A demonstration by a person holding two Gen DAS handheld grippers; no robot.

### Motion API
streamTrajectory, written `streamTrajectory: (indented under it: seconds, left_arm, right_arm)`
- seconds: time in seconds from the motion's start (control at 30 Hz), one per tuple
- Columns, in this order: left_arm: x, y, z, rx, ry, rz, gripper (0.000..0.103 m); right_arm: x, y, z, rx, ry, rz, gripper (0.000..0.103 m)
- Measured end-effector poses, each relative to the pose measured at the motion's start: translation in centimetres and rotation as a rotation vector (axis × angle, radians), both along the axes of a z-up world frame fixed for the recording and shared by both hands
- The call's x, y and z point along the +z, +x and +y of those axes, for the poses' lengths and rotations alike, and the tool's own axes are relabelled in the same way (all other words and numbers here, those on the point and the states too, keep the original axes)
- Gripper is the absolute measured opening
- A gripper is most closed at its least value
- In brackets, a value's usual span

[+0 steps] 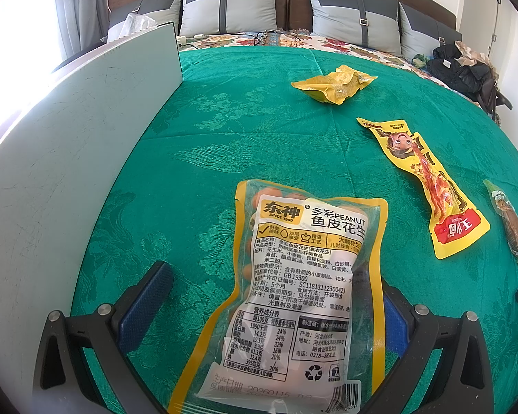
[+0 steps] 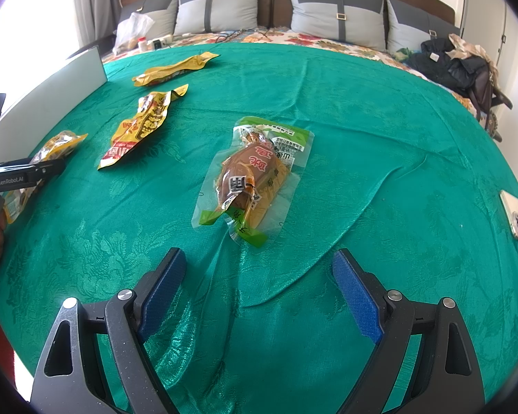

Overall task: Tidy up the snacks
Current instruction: 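Hold the peanut bag in the left gripper while the right gripper grasps the green-labelled sausage packet, then carry both packets over the cardboard box and open both grippers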

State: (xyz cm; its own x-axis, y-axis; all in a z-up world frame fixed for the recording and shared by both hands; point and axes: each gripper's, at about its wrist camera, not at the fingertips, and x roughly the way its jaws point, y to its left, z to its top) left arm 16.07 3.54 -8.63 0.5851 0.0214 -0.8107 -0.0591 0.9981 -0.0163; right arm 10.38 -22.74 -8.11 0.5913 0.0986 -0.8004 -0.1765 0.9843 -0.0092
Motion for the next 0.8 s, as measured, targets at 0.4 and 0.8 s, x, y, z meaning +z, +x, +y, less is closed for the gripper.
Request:
streamTrajectory:
  seconds: [0.4, 0.8]
  left_arm:
    - [0.5, 1.8, -0.2, 0.003, -0.010, 0.174, 0.096]
    - [4.9, -4.7, 1.0, -0.089, -0.247, 0.074, 0.052]
  right_arm:
    - [0.2, 8.3, 3.2, -0.080, -0.030, 0.268, 0.088]
    - [6.3, 1.7, 0.5, -0.101, 0.247, 0.167, 0.030]
